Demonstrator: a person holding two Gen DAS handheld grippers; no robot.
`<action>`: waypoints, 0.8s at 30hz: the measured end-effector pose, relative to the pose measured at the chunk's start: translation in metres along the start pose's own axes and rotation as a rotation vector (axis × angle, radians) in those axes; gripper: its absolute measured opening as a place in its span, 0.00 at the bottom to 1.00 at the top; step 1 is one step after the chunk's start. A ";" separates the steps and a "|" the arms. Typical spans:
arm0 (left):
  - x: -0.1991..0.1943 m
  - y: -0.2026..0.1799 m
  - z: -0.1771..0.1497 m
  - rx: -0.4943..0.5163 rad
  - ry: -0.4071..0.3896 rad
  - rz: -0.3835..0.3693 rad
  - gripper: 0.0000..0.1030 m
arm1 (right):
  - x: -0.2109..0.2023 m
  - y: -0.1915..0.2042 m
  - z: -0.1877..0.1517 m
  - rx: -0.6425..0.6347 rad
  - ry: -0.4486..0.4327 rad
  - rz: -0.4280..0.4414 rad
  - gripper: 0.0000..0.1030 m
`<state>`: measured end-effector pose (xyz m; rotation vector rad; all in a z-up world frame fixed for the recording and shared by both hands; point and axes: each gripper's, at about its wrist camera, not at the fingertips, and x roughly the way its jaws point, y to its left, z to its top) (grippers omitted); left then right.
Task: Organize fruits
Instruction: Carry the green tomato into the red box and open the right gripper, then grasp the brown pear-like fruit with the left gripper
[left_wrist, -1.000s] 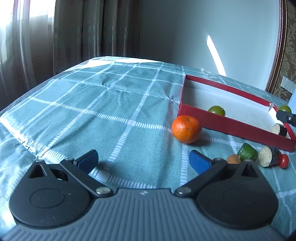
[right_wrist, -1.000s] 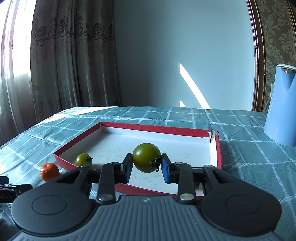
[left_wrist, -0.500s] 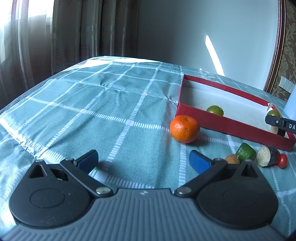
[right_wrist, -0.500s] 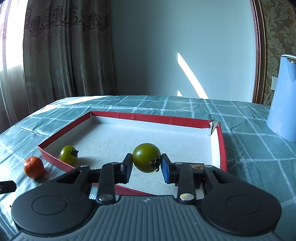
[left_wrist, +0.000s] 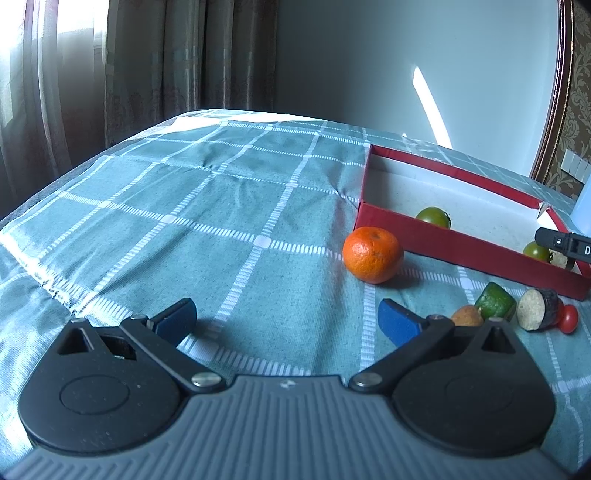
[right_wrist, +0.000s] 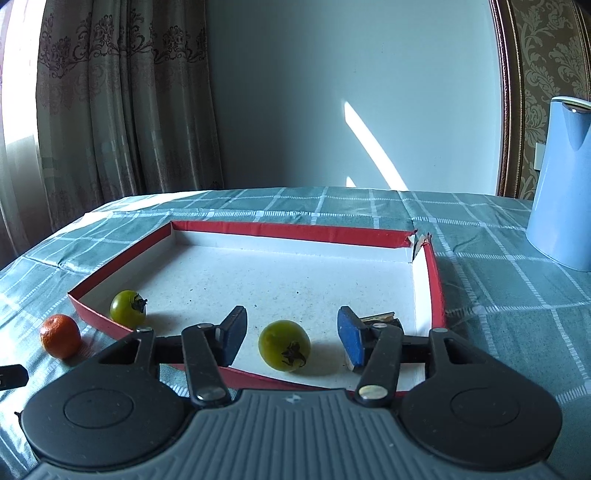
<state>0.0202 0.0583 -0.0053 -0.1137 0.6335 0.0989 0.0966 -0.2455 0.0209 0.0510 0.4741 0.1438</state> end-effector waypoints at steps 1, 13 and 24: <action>0.000 0.000 0.000 -0.001 0.001 0.001 1.00 | -0.005 -0.001 0.000 0.007 -0.012 0.001 0.52; -0.006 -0.001 -0.001 0.009 -0.034 0.010 1.00 | -0.071 -0.045 -0.033 0.100 -0.059 -0.018 0.65; -0.028 -0.027 -0.011 0.086 -0.062 -0.041 1.00 | -0.061 -0.061 -0.041 0.184 0.015 -0.013 0.65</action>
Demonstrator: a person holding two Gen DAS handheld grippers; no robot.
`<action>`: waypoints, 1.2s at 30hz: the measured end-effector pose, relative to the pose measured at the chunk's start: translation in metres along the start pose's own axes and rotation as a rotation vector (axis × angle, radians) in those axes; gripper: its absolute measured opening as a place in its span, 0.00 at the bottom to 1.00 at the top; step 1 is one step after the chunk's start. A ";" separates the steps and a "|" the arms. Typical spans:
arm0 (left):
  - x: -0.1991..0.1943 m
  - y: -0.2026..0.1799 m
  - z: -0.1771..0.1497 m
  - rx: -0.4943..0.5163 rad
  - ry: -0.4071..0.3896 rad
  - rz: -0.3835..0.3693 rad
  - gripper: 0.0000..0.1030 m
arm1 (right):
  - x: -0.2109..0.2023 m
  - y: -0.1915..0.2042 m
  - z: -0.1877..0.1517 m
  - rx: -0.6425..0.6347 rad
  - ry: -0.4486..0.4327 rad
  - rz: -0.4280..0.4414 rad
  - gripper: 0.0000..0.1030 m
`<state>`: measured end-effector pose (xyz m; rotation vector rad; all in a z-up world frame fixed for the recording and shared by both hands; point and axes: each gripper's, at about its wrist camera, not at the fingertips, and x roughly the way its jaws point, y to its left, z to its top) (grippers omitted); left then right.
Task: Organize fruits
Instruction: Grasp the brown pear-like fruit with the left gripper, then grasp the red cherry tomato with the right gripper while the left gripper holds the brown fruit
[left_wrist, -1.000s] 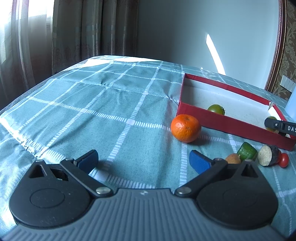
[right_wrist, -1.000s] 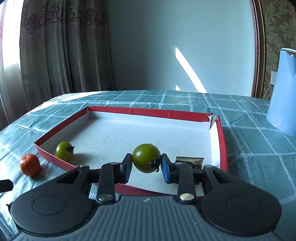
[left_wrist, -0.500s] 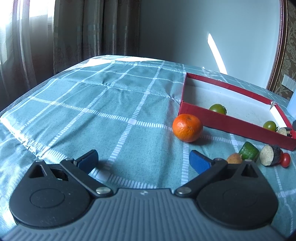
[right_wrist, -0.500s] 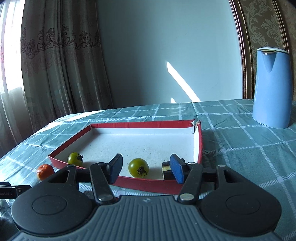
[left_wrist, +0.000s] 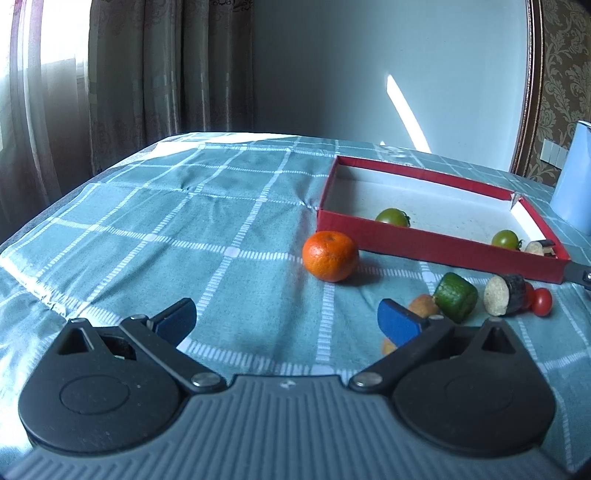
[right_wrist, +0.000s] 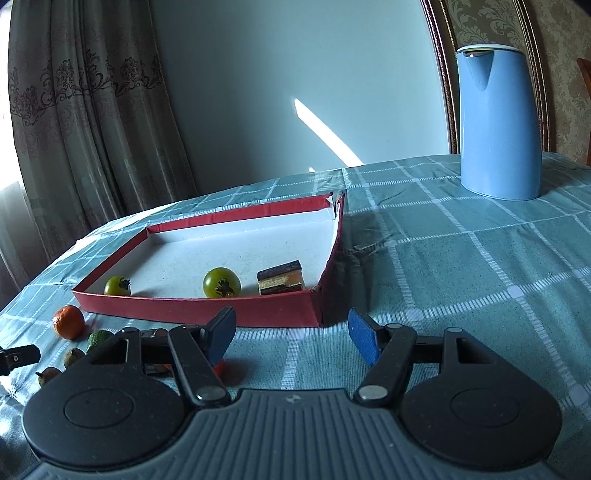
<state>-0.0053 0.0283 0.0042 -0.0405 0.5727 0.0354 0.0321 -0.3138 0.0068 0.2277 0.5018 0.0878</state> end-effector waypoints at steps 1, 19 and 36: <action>-0.003 -0.005 -0.002 0.016 -0.003 -0.006 1.00 | 0.001 -0.001 0.000 0.006 0.003 0.000 0.65; -0.001 -0.043 -0.015 0.214 0.013 -0.057 0.83 | 0.002 -0.003 0.000 0.020 0.010 0.018 0.66; 0.004 -0.053 -0.017 0.208 0.029 -0.115 0.27 | 0.002 0.017 -0.004 -0.078 0.069 0.130 0.66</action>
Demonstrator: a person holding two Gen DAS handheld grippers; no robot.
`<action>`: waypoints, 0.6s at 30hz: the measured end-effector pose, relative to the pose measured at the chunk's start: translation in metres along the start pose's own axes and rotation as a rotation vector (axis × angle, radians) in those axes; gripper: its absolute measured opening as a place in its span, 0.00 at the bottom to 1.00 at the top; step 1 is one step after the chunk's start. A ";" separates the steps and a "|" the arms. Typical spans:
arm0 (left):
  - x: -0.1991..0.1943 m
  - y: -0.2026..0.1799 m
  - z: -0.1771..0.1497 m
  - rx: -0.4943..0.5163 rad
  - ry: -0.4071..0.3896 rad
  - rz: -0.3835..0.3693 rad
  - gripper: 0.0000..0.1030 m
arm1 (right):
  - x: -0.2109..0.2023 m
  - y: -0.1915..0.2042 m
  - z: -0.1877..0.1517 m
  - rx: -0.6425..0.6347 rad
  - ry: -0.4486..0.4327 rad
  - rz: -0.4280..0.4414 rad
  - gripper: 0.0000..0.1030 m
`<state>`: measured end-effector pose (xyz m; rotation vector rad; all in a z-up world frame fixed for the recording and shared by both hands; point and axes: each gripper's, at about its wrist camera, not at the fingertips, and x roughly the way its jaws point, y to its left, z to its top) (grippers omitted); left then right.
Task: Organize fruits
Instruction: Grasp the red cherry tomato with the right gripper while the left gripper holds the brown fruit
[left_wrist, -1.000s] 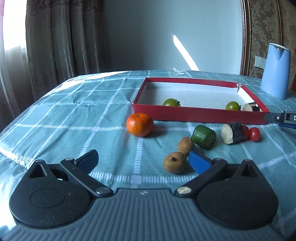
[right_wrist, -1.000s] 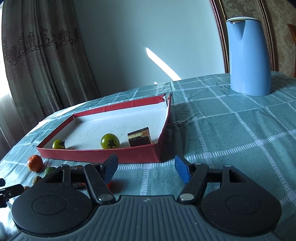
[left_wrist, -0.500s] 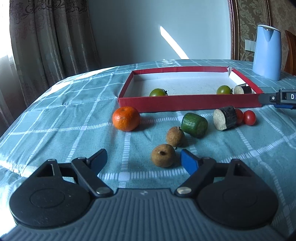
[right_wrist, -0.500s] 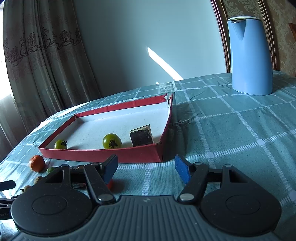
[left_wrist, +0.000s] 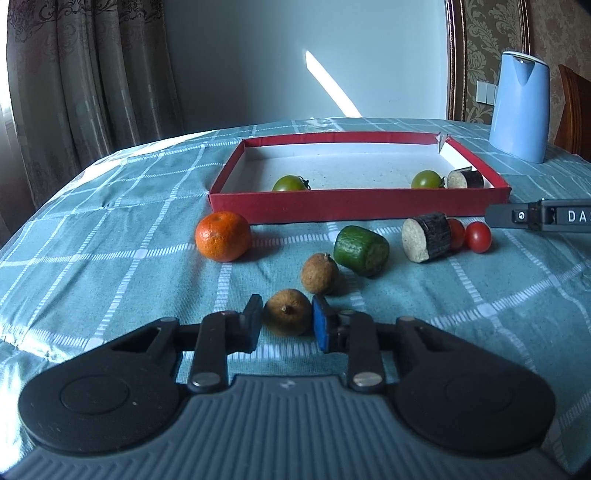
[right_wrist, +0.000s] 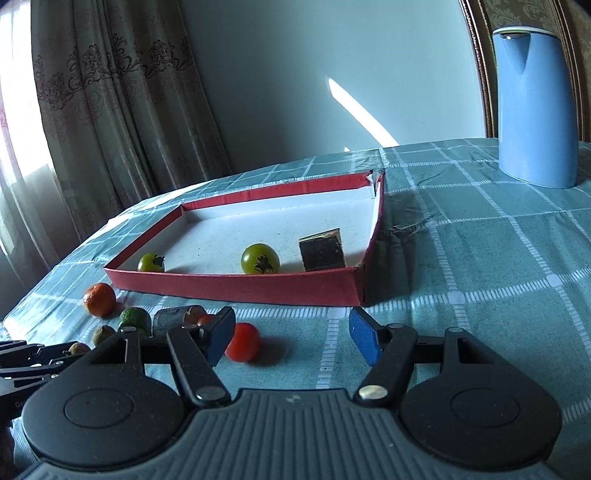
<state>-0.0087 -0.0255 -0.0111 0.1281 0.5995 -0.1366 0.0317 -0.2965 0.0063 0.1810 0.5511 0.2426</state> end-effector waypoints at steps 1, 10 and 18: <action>0.000 0.001 0.000 -0.008 0.000 0.000 0.27 | 0.000 0.005 -0.001 -0.027 0.005 0.005 0.66; 0.002 0.005 0.000 -0.031 0.002 -0.015 0.26 | 0.013 0.026 -0.002 -0.154 0.095 -0.010 0.60; 0.001 0.006 0.000 -0.038 0.002 -0.020 0.26 | 0.023 0.036 -0.001 -0.225 0.121 -0.035 0.36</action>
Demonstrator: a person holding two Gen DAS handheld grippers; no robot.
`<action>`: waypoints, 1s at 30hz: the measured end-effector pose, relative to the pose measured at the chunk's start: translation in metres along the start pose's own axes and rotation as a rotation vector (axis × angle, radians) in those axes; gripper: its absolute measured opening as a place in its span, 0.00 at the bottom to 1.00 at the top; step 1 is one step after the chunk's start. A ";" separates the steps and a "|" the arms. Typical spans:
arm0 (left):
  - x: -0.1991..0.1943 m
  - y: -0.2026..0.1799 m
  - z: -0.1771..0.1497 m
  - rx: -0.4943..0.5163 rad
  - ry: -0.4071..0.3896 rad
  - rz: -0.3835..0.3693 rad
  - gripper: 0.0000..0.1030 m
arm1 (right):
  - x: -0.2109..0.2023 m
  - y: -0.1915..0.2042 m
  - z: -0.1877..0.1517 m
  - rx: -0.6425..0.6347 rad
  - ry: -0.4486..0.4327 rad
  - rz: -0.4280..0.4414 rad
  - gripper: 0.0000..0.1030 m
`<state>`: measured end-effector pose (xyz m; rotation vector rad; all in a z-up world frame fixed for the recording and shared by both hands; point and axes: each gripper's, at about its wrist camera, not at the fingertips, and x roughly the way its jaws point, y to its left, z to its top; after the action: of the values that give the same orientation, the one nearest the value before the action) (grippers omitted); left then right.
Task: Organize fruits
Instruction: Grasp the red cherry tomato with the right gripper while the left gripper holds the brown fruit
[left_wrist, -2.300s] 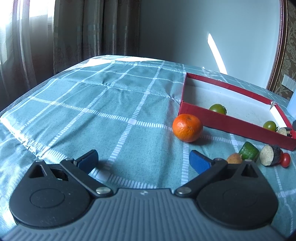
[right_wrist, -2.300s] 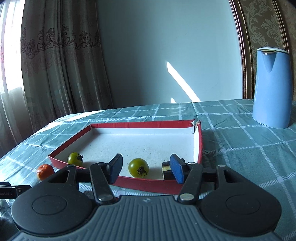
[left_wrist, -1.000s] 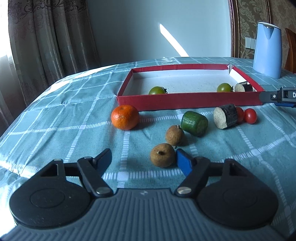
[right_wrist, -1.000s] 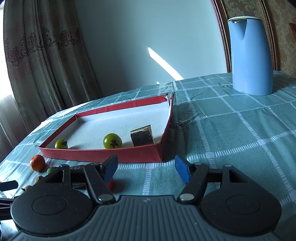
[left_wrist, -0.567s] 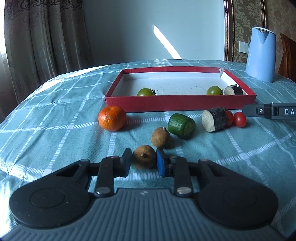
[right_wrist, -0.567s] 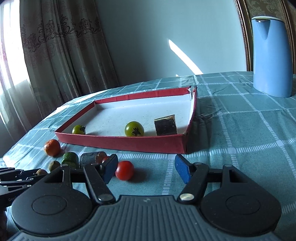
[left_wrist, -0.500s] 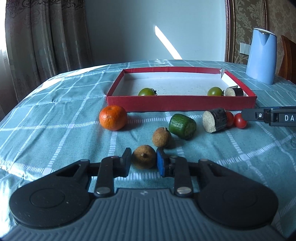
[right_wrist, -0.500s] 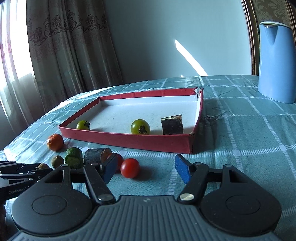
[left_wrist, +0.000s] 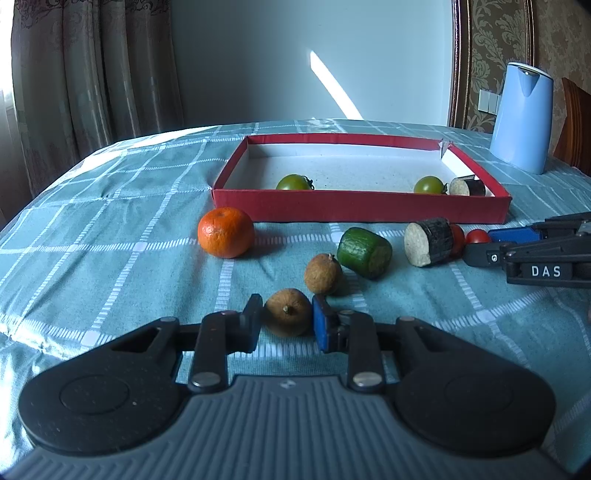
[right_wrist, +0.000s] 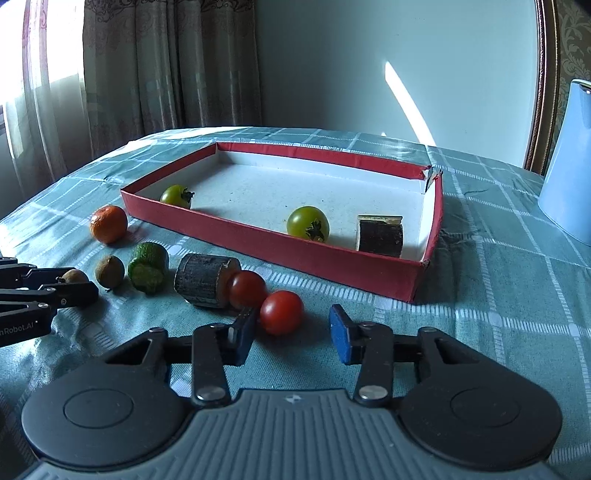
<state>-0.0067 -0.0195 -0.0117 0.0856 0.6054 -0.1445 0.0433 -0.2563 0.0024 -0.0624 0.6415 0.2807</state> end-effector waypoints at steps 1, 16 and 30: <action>0.000 0.000 0.000 0.000 0.000 0.000 0.26 | 0.001 -0.001 0.001 -0.002 0.000 0.008 0.34; 0.000 -0.001 0.000 0.005 -0.001 0.007 0.27 | 0.002 -0.001 0.001 0.019 -0.001 0.035 0.24; -0.001 -0.001 0.000 0.008 -0.004 0.013 0.25 | -0.001 -0.001 -0.001 0.046 -0.010 0.008 0.23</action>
<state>-0.0076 -0.0206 -0.0117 0.0973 0.5998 -0.1347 0.0425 -0.2580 0.0027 -0.0144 0.6380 0.2736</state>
